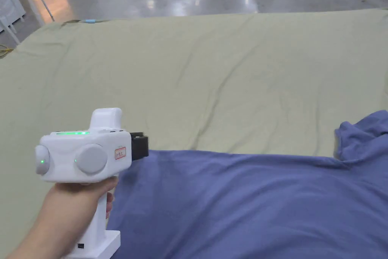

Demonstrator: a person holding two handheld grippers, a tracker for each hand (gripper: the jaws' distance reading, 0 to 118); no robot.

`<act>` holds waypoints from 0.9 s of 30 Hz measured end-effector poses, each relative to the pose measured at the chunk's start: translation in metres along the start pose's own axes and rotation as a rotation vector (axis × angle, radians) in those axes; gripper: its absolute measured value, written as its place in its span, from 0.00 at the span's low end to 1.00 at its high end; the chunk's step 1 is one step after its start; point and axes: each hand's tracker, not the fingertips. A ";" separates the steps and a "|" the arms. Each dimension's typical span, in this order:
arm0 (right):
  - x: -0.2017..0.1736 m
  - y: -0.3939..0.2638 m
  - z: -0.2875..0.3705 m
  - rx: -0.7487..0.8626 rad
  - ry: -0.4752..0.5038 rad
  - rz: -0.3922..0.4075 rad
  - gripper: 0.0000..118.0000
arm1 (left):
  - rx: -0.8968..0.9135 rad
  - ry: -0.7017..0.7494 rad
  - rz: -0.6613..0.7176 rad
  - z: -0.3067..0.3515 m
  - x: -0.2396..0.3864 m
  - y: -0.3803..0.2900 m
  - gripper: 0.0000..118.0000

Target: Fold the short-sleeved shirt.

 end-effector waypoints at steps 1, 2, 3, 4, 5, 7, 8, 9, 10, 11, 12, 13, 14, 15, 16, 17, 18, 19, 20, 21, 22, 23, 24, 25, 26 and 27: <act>0.002 0.000 -0.001 -0.002 0.000 0.000 0.02 | -0.045 -0.015 0.027 -0.008 -0.002 -0.003 0.92; 0.005 0.000 -0.003 -0.004 0.000 -0.002 0.02 | -0.057 -0.034 0.049 -0.011 -0.003 -0.007 1.00; 0.008 0.001 -0.004 -0.008 0.000 -0.009 0.02 | -0.043 -0.039 0.065 -0.013 -0.002 -0.010 1.00; 0.010 0.001 -0.007 -0.012 0.004 -0.017 0.02 | -0.049 -0.025 0.061 -0.016 -0.001 -0.012 1.00; 0.011 0.001 -0.009 -0.013 0.007 -0.023 0.02 | -0.059 -0.016 0.058 -0.020 0.000 -0.013 1.00; 0.013 0.002 -0.015 -0.013 0.009 -0.024 0.02 | -0.086 0.001 0.064 -0.023 0.000 -0.018 0.99; 0.012 0.003 -0.018 -0.015 0.007 -0.020 0.02 | -0.096 -0.006 0.072 -0.024 0.000 -0.019 0.90; 0.012 0.003 -0.020 -0.019 0.006 -0.015 0.02 | -0.100 0.048 0.061 -0.023 0.001 -0.021 0.81; 0.012 0.004 -0.023 -0.020 0.008 -0.011 0.02 | -0.077 0.049 0.032 -0.018 0.004 -0.021 0.70; 0.013 0.006 -0.027 -0.022 0.015 -0.010 0.02 | -0.053 0.025 0.019 -0.012 0.005 -0.022 0.53; 0.014 0.008 -0.033 -0.028 0.028 -0.014 0.02 | -0.046 0.026 -0.011 -0.006 0.009 -0.023 0.25; 0.015 0.010 -0.041 -0.039 0.041 -0.014 0.02 | -0.028 -0.007 -0.024 0.000 0.012 -0.024 0.03; 0.016 0.013 -0.049 -0.047 0.040 -0.007 0.02 | -0.009 -0.021 -0.012 0.007 0.015 -0.024 0.03; 0.019 0.017 -0.060 -0.058 0.034 0.006 0.02 | -0.016 -0.009 -0.025 0.014 0.019 -0.025 0.03; 0.022 0.024 -0.076 -0.085 0.027 0.027 0.02 | -0.019 -0.044 -0.052 0.020 0.022 -0.025 0.03; 0.027 0.030 -0.090 -0.108 0.025 0.030 0.02 | -0.003 -0.059 -0.051 0.026 0.024 -0.026 0.03; 0.033 0.038 -0.108 -0.151 0.016 0.032 0.05 | 0.024 -0.055 -0.055 0.036 0.027 -0.026 0.03; 0.042 0.046 -0.129 -0.189 -0.006 0.033 0.23 | 0.045 -0.067 -0.067 0.043 0.028 -0.025 0.03; 0.050 0.053 -0.147 -0.204 -0.019 0.014 0.48 | 0.067 -0.076 -0.070 0.050 0.027 -0.025 0.03; 0.061 0.059 -0.170 -0.235 -0.018 -0.024 0.74 | 0.084 -0.075 -0.060 0.057 0.027 -0.024 0.03; 0.071 0.064 -0.194 -0.303 -0.032 -0.047 0.90 | 0.094 -0.083 -0.052 0.062 0.027 -0.021 0.03; 0.081 0.067 -0.216 -0.363 -0.061 -0.073 0.89 | 0.098 -0.090 -0.044 0.065 0.026 -0.020 0.03; 0.087 0.067 -0.235 -0.416 -0.075 -0.099 0.88 | 0.093 -0.095 -0.041 0.068 0.025 -0.019 0.03; 0.091 0.066 -0.252 -0.456 -0.073 -0.085 0.87 | 0.094 -0.099 -0.038 0.069 0.025 -0.020 0.03; 0.093 0.062 -0.264 -0.476 -0.089 -0.078 0.83 | 0.093 -0.099 -0.038 0.068 0.024 -0.019 0.03; 0.093 0.054 -0.276 -0.494 -0.091 -0.071 0.83 | 0.090 -0.096 -0.042 0.068 0.025 -0.021 0.03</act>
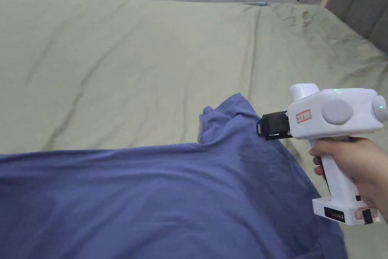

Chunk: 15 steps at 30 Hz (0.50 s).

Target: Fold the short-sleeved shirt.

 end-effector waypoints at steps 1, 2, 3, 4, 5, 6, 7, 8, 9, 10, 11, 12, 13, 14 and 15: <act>-0.003 -0.003 -0.010 -0.041 -0.002 0.026 0.80 | -0.006 0.002 -0.006 0.000 0.000 -0.002 0.03; -0.008 -0.008 -0.016 -0.082 0.002 0.047 0.70 | -0.012 0.004 -0.008 0.001 0.001 -0.004 0.03; -0.013 -0.015 -0.019 -0.105 0.030 0.078 0.48 | -0.018 0.004 -0.006 0.000 0.000 -0.005 0.03; -0.018 -0.020 -0.009 0.015 -0.033 0.104 0.44 | -0.023 0.002 -0.004 0.000 0.000 -0.007 0.03; -0.019 -0.021 -0.003 0.010 0.009 0.120 0.30 | -0.026 0.002 -0.007 0.001 0.000 -0.009 0.03; -0.019 -0.022 0.001 0.006 0.072 0.116 0.03 | -0.027 0.003 -0.012 0.003 0.000 -0.010 0.03; -0.019 -0.026 0.008 0.007 0.046 0.110 0.02 | -0.028 0.007 -0.017 0.004 0.000 -0.010 0.03; -0.022 -0.029 0.017 0.005 0.067 0.128 0.02 | -0.027 0.009 -0.020 0.007 -0.001 -0.011 0.03; -0.024 -0.033 0.025 0.016 0.062 0.141 0.02 | -0.025 0.009 -0.017 0.012 -0.002 -0.010 0.03; -0.024 -0.035 0.037 0.048 0.036 0.150 0.02 | -0.021 0.006 -0.009 0.020 -0.003 -0.009 0.03; -0.023 -0.036 0.049 0.075 0.036 0.147 0.02 | -0.010 -0.001 -0.001 0.026 -0.005 -0.008 0.03; -0.022 -0.037 0.066 0.114 0.054 0.134 0.02 | 0.001 -0.003 0.003 0.036 -0.006 -0.006 0.03; -0.020 -0.039 0.084 0.151 0.065 0.118 0.02 | 0.016 -0.001 0.003 0.046 -0.008 -0.005 0.03; -0.018 -0.042 0.099 0.173 0.072 0.114 0.02 | 0.027 -0.004 0.005 0.056 -0.009 -0.005 0.03; -0.015 -0.047 0.118 0.204 0.078 0.120 0.02 | 0.031 -0.005 0.006 0.068 -0.011 -0.004 0.03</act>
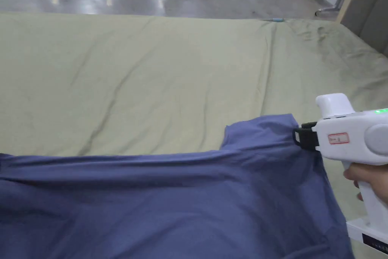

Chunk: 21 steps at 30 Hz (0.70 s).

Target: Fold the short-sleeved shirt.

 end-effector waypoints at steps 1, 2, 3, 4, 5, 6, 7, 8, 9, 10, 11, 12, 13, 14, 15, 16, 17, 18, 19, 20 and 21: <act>0.000 -0.001 0.020 0.031 -0.003 0.006 0.02 | 0.013 -0.001 0.004 0.013 -0.002 0.000 0.03; 0.001 -0.005 0.038 0.048 0.000 0.014 0.02 | 0.022 -0.001 0.006 0.024 -0.003 -0.002 0.03; 0.002 -0.010 0.057 0.064 0.006 0.018 0.02 | 0.027 -0.002 0.008 0.037 -0.005 -0.004 0.03; 0.002 -0.018 0.077 0.081 0.007 0.013 0.02 | 0.034 -0.007 0.009 0.050 -0.007 -0.007 0.03; 0.003 -0.026 0.094 0.089 0.018 0.010 0.02 | 0.038 -0.012 0.007 0.061 -0.009 -0.012 0.03; 0.003 -0.035 0.111 0.102 0.029 0.013 0.02 | 0.038 -0.016 0.004 0.074 -0.011 -0.018 0.03; 0.001 -0.047 0.127 0.104 0.034 0.021 0.02 | 0.038 -0.020 0.002 0.086 -0.012 -0.026 0.03; -0.001 -0.058 0.140 0.105 0.037 0.036 0.02 | 0.036 -0.029 0.003 0.096 -0.013 -0.034 0.03; -0.004 -0.069 0.153 0.102 0.038 0.056 0.02 | 0.032 -0.042 0.008 0.107 -0.014 -0.045 0.03; -0.007 -0.082 0.164 0.102 0.031 0.059 0.02 | 0.027 -0.059 0.008 0.116 -0.015 -0.057 0.03; -0.009 -0.095 0.173 0.099 0.030 0.061 0.02 | 0.021 -0.061 0.003 0.124 -0.015 -0.068 0.03; -0.011 -0.108 0.181 0.094 0.034 0.064 0.02 | 0.010 -0.061 -0.007 0.129 -0.014 -0.080 0.03; -0.015 -0.121 0.186 0.086 0.037 0.064 0.02 | 0.000 -0.058 -0.016 0.134 -0.015 -0.093 0.03; -0.017 -0.134 0.189 0.073 0.038 0.060 0.02 | -0.010 -0.057 -0.024 0.137 -0.016 -0.105 0.03; -0.019 -0.149 0.190 0.054 0.036 0.053 0.02 | -0.022 -0.059 -0.029 0.139 -0.018 -0.118 0.03; -0.021 -0.163 0.189 0.036 0.039 0.051 0.02 | -0.029 -0.065 -0.024 0.140 -0.020 -0.130 0.03; -0.022 -0.174 0.187 0.015 0.036 0.049 0.02 | -0.042 -0.072 -0.015 0.139 -0.022 -0.140 0.03; -0.022 -0.187 0.182 -0.021 0.021 0.036 0.02 | -0.061 -0.082 0.001 0.137 -0.026 -0.150 0.03; -0.023 -0.198 0.176 -0.060 0.010 0.040 0.02 | -0.076 -0.088 0.020 0.133 -0.029 -0.160 0.03; -0.023 -0.208 0.170 -0.079 -0.006 0.043 0.02 | -0.105 -0.084 0.042 0.127 -0.032 -0.167 0.03; -0.023 -0.216 0.163 -0.092 -0.007 0.040 0.02 | -0.133 -0.086 0.061 0.121 -0.034 -0.175 0.03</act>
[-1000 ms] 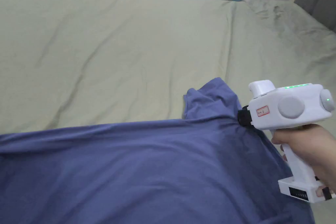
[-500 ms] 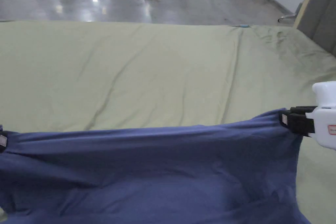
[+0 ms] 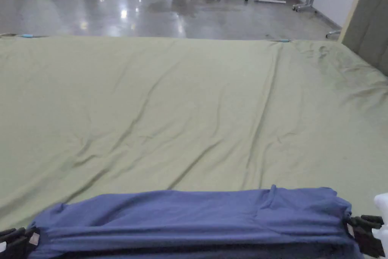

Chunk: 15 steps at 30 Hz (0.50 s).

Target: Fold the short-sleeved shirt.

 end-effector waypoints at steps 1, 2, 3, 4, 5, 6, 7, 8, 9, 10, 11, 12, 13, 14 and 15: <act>-0.001 -0.007 -0.007 -0.009 -0.003 -0.005 0.02 | 0.000 -0.008 0.007 -0.006 -0.003 -0.006 0.03; -0.002 -0.011 -0.012 -0.011 -0.011 -0.018 0.02 | -0.006 -0.008 0.008 -0.010 -0.003 -0.011 0.03; -0.003 -0.015 -0.017 -0.016 -0.011 -0.023 0.02 | -0.008 -0.004 0.001 -0.016 -0.003 -0.016 0.03; 0.002 -0.022 -0.026 -0.021 -0.022 -0.033 0.02 | -0.019 -0.001 -0.002 -0.021 -0.004 -0.020 0.03; 0.001 -0.025 -0.031 -0.024 -0.033 -0.042 0.02 | -0.020 -0.003 -0.001 -0.025 -0.004 -0.023 0.03; -0.001 -0.028 -0.037 -0.032 -0.044 -0.040 0.02 | -0.014 -0.003 -0.003 -0.028 -0.005 -0.026 0.03; -0.003 -0.030 -0.042 -0.055 -0.086 -0.022 0.02 | 0.004 -0.001 -0.010 -0.034 -0.009 -0.031 0.03; -0.003 -0.032 -0.045 -0.047 -0.094 -0.027 0.03 | 0.021 0.009 -0.011 -0.036 -0.010 -0.031 0.07; -0.004 -0.032 -0.045 -0.031 -0.089 -0.039 0.05 | 0.039 0.042 -0.002 -0.034 -0.009 -0.030 0.17; -0.005 -0.031 -0.044 -0.028 -0.104 -0.040 0.20 | 0.056 0.076 0.013 -0.030 -0.007 -0.027 0.50; -0.007 -0.028 -0.039 -0.028 -0.141 -0.036 0.42 | 0.059 0.096 0.023 -0.024 -0.005 -0.025 0.83; -0.008 -0.027 -0.031 -0.028 -0.194 -0.042 0.70 | 0.032 0.134 0.029 -0.019 -0.008 -0.022 1.00; -0.005 -0.026 -0.021 -0.021 -0.212 -0.075 0.95 | 0.030 0.105 0.042 -0.010 -0.013 -0.019 1.00; -0.002 -0.027 -0.010 0.014 -0.184 -0.114 0.99 | 0.071 0.048 0.079 0.003 -0.017 -0.019 1.00; 0.000 -0.028 0.007 0.089 -0.149 -0.162 0.97 | 0.101 0.022 0.116 0.014 -0.031 -0.021 1.00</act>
